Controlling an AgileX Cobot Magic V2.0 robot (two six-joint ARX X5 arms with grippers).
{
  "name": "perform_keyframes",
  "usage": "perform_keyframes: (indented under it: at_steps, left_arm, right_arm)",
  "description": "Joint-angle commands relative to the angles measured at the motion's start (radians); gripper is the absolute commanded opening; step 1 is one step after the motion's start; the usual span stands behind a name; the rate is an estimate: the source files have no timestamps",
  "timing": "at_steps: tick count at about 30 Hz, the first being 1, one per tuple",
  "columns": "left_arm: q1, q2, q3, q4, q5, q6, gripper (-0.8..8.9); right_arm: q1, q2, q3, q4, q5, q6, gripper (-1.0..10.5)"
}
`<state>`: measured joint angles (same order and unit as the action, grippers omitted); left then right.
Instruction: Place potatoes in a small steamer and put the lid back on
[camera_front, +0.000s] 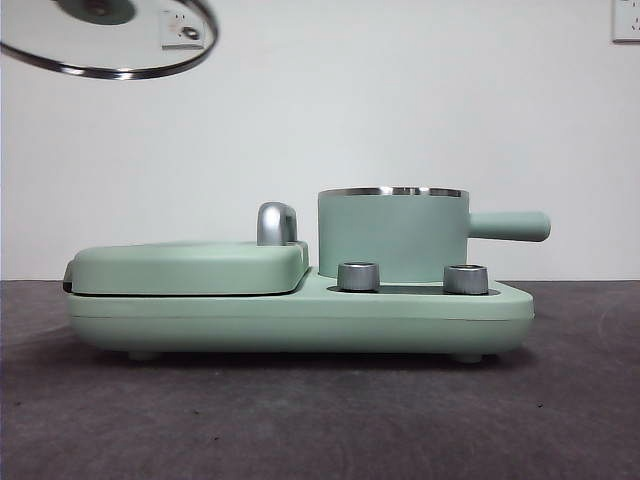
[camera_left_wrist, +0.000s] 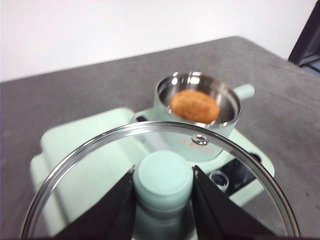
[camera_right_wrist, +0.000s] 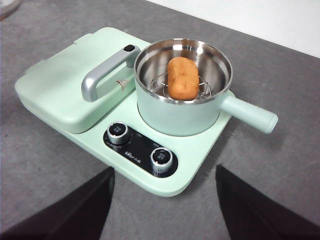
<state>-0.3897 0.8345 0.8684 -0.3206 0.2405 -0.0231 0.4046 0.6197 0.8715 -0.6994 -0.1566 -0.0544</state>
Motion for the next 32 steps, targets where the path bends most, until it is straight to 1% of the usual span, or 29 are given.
perform_keyframes:
  at_steps: [1,6,12,17,20,26,32]
  left_arm:
    - [-0.024,0.042,0.015,0.089,0.008,-0.005,0.15]
    - [-0.076,0.147,0.019,0.237,0.007,-0.002,0.15]
    - [-0.142,0.297,0.045,0.384,-0.005,0.040,0.15]
    - [-0.179,0.439,0.124,0.428,-0.013,0.063,0.15]
    - [-0.194,0.526,0.198,0.426,-0.013,0.091,0.15]
    - [-0.216,0.700,0.370,0.422,-0.012,0.121,0.15]
    - [-0.233,0.848,0.519,0.422,-0.012,0.128,0.15]
  right_arm:
    - [0.005,-0.036,-0.016,-0.002,0.002,0.053,3.0]
    - [0.005,-0.089,-0.036,-0.053,0.005,0.055,3.0]
    - [0.005,-0.101,-0.036,-0.084,0.008,0.053,3.0]
    - [0.005,-0.101,-0.036,-0.097,0.008,0.048,3.0]
    - [0.005,-0.101,-0.036,-0.109,0.008,0.042,3.0]
    - [0.005,-0.101,-0.036,-0.111,0.008,0.042,3.0]
    - [0.005,-0.101,-0.036,-0.109,0.008,0.042,3.0]
